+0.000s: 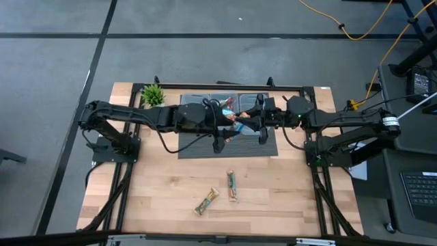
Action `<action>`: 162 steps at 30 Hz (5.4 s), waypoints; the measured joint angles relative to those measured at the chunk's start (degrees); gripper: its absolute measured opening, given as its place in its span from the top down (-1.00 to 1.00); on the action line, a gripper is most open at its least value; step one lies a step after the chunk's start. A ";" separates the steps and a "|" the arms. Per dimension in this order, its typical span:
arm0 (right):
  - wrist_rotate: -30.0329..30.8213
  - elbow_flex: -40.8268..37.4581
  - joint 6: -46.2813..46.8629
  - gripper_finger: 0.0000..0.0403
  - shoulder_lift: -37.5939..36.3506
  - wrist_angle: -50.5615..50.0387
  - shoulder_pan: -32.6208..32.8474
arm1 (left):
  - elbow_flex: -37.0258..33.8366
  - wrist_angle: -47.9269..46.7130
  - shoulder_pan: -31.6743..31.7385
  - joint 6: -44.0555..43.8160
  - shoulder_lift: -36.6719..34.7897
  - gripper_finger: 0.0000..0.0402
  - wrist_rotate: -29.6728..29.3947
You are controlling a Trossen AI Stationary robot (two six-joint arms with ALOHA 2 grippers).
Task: Pick and place Granola Bars by type
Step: Put the yellow granola bar into the right transparent bin
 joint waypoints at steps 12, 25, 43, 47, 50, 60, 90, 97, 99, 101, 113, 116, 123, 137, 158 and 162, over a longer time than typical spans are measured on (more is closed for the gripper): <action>0.11 -0.01 -1.39 0.61 -2.64 -3.35 -0.22 | 0.09 -11.01 1.57 -0.89 -7.88 -0.08 -9.62; 7.24 24.99 -10.59 0.62 -0.60 -56.70 -13.65 | 0.13 -9.87 -0.52 -1.03 -11.04 -0.07 -11.65; 3.53 36.59 -20.14 0.66 21.34 -74.69 -27.91 | 0.11 -8.50 -0.48 -1.03 -10.87 -0.07 -16.05; 3.50 30.04 -20.74 0.65 24.50 -68.74 -28.23 | 0.11 -8.49 -0.48 -1.04 -10.87 -0.07 -16.49; 3.64 26.98 -20.72 0.66 26.14 -65.38 -28.45 | 0.11 -8.49 -0.49 -1.05 -10.87 -0.07 -16.51; 3.88 25.75 -18.98 0.53 28.35 -63.29 -28.44 | 0.09 -8.64 -0.48 -0.39 -10.86 -0.07 -17.61; -9.12 26.70 -7.18 0.01 0.41 -71.61 -2.09 | 0.02 -15.16 -3.13 5.88 -20.86 -0.07 -21.05; 7.30 13.49 -2.63 0.07 -7.80 -48.84 11.50 | -2.65 -21.70 -7.94 4.36 -26.50 -0.07 -28.82; 10.15 8.85 -2.66 0.07 -8.41 -41.04 14.15 | -5.32 -22.27 -9.23 2.72 -28.82 -0.07 -31.05; 11.13 4.34 -3.25 0.07 -8.09 -33.81 16.01 | -8.37 -22.20 -10.43 0.71 -31.43 -0.07 -33.53; 9.11 -1.89 -17.20 -0.05 -1.20 -26.16 23.93 | -21.27 -18.18 -16.12 -9.15 -41.24 -0.07 -37.05; 8.67 1.96 -20.77 -0.19 1.24 -30.66 23.89 | -21.85 -17.39 -16.93 -9.18 -41.27 -0.07 -37.01; 7.46 13.67 -36.93 -0.55 13.24 -48.08 23.91 | -21.85 -17.32 -17.38 -9.05 -41.05 -0.07 -37.29; 2.12 20.84 -61.46 -0.48 36.11 -52.50 23.25 | -21.85 -17.36 -17.38 -10.08 -41.01 -0.07 -36.99; -3.02 20.85 -70.27 -0.29 47.78 -44.45 23.10 | -21.85 -17.36 -17.38 -11.15 -40.92 -0.07 -36.55; -3.01 20.85 -70.26 0.02 47.86 -44.72 23.15 | -21.85 -17.34 -17.38 -11.15 -40.89 -0.07 -36.55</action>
